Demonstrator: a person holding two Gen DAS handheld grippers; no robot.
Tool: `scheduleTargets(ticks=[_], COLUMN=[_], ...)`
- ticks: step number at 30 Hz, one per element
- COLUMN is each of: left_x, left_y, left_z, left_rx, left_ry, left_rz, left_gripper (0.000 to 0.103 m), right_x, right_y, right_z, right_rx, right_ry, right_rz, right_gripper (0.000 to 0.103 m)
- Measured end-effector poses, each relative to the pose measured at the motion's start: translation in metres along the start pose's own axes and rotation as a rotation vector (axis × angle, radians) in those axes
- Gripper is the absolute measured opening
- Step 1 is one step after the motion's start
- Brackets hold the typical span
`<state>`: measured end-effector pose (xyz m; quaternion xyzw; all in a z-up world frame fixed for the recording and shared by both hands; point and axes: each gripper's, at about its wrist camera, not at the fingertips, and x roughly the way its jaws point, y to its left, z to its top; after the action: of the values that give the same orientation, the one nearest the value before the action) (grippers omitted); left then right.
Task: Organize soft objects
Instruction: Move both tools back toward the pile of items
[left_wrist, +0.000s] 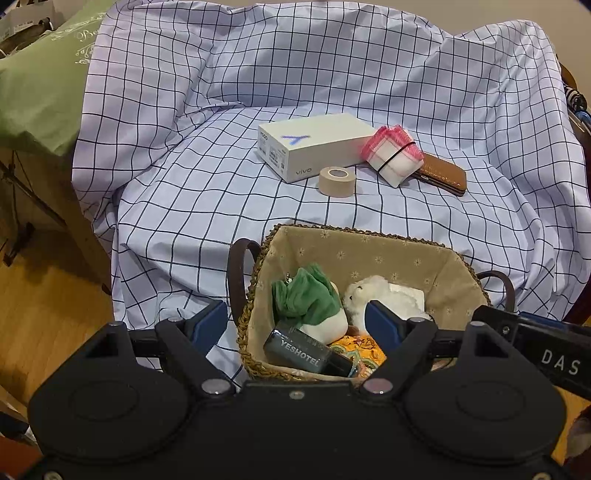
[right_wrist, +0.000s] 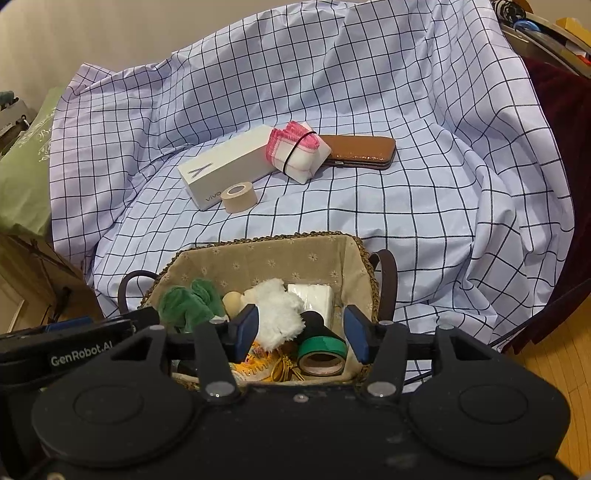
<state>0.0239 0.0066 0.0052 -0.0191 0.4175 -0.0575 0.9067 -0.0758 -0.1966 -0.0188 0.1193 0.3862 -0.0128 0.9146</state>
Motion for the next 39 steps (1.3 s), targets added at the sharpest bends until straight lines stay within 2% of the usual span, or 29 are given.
scheduleTargets(ticks=[24, 25, 27, 35, 39], left_x=[0.000, 0.000, 0.001, 0.001, 0.005], left_y=[0.002, 0.003, 0.003, 0.000, 0.000], left_z=[-0.001, -0.002, -0.001, 0.001, 0.002], left_rx=[0.001, 0.002, 0.000, 0.010, 0.009], left_ry=[0.007, 0.007, 0.006, -0.011, -0.001], left_rz=[0.011, 0.014, 0.015, 0.025, 0.026], left_gripper=[0.078, 0.078, 0.086, 0.087, 0.087], right_x=[0.002, 0.003, 0.003, 0.003, 0.004], right_y=[-0.001, -0.002, -0.003, -0.009, -0.011], right_z=[-0.001, -0.001, -0.001, -0.001, -0.001], right_rx=[-0.002, 0.000, 0.000, 0.013, 0.016], right_ry=[0.013, 0.012, 0.008, -0.014, -0.024], right_rz=[-0.008, -0.009, -0.014, -0.045, -0.057], right_gripper=[0.055, 0.056, 0.056, 0.063, 0.072])
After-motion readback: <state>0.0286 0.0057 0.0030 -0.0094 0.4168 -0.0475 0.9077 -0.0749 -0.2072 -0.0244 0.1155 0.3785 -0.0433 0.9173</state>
